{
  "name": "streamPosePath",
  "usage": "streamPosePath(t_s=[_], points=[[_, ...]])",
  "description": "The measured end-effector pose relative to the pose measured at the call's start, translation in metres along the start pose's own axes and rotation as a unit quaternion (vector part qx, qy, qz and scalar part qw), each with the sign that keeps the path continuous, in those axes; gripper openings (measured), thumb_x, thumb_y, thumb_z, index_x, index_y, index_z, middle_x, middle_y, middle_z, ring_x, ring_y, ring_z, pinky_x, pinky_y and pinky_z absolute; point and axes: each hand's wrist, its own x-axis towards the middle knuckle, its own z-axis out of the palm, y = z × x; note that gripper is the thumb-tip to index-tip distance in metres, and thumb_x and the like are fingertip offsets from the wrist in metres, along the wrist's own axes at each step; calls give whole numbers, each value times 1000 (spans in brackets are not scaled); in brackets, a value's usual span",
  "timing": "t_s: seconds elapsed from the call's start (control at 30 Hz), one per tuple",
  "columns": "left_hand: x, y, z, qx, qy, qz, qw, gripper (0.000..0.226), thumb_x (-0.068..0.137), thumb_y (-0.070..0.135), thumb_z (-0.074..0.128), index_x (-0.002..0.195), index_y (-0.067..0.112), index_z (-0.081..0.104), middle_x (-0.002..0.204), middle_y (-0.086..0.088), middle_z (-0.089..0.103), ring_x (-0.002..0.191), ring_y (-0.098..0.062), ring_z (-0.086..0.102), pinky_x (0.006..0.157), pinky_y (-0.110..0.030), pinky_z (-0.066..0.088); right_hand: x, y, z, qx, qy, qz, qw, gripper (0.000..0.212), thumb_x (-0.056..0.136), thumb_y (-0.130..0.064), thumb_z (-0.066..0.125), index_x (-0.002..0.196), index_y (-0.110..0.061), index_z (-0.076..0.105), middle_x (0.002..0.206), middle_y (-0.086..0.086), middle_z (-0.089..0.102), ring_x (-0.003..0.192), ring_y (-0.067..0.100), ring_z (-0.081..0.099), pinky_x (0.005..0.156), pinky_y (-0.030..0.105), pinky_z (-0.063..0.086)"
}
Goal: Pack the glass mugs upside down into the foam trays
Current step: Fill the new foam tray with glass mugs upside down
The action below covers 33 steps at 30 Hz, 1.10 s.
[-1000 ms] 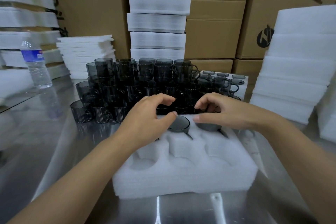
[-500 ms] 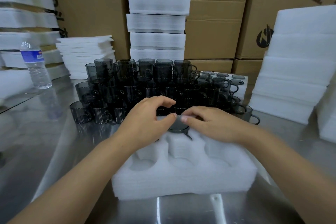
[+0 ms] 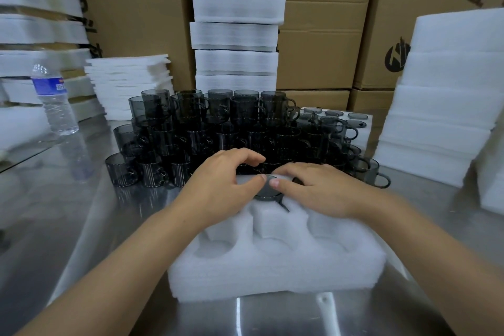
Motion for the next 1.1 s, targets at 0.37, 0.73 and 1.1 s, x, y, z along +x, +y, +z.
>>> streamPosePath(t_s=[0.37,0.73,1.1], points=[[0,-1,1,0,-1,-3,1000,27,87,37,61,114,38,60,97,37,49,66,14,48,67,-16,40,4,22,-19,149,425,21,893,10,90,-22,58,94,-29,65,88,-17,62,85,7,57,70,17,41],[-1,1,0,-2,-2,-6,1000,27,88,35,61,114,36,60,96,35,49,62,18,46,66,-13,38,7,60,-12,-22,302,138,943,49,93,-25,54,140,-30,43,129,9,51,124,26,42,101,42,36],[-1,2,0,-2,-7,-8,1000,26,88,35,60,114,36,60,95,36,47,65,23,45,66,-13,37,9,62,-4,-2,295,140,945,40,91,-32,59,128,-23,45,130,5,52,112,27,54,90,39,44]])
